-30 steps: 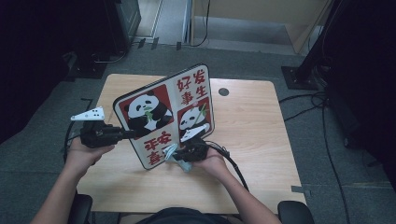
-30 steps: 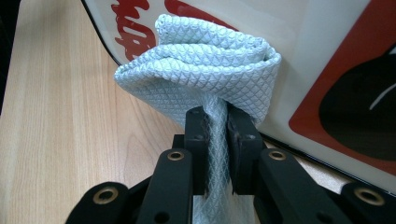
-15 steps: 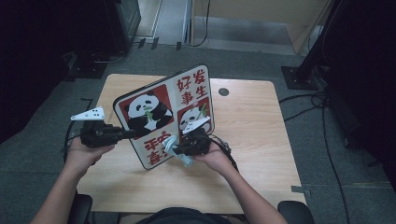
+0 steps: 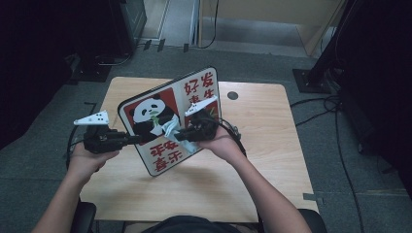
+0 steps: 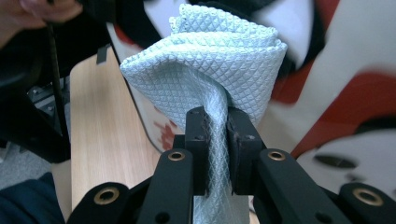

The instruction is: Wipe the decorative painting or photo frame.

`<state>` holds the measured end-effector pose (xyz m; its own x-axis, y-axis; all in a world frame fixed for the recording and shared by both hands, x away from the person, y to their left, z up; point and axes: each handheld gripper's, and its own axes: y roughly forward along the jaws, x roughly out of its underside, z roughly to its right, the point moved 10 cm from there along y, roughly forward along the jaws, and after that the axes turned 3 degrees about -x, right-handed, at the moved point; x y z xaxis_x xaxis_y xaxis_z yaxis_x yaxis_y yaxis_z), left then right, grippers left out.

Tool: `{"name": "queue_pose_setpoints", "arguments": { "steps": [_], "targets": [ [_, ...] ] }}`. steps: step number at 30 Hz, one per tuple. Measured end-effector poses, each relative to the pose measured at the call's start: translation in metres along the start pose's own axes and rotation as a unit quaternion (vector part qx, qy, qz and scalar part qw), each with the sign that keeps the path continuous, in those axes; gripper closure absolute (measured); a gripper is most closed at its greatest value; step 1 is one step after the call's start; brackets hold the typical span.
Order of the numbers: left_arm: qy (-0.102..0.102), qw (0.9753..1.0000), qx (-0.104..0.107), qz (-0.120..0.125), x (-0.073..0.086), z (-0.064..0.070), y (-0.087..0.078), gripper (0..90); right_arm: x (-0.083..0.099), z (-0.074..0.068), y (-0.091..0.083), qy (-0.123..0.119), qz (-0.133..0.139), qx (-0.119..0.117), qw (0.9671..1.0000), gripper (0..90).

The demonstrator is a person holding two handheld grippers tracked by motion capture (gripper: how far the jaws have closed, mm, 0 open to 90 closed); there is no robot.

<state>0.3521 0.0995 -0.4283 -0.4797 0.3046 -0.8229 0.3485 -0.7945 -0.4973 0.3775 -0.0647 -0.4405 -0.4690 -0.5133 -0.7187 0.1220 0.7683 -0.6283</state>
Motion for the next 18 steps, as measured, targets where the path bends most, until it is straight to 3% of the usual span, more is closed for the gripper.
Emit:
{"name": "queue_pose_setpoints", "arguments": {
  "steps": [10,18],
  "targets": [
    [0.0,1.0,0.0,0.0,0.0,0.0,0.0,78.5,-0.06,-0.012,-0.026,-0.032,0.026,0.011,0.9991,81.1],
    [0.003,1.0,0.002,-0.002,0.0,0.0,0.0,78.5,-0.092,-0.021,-0.032,-0.054,0.03,0.02,0.9979,81.0]
  ]
}}
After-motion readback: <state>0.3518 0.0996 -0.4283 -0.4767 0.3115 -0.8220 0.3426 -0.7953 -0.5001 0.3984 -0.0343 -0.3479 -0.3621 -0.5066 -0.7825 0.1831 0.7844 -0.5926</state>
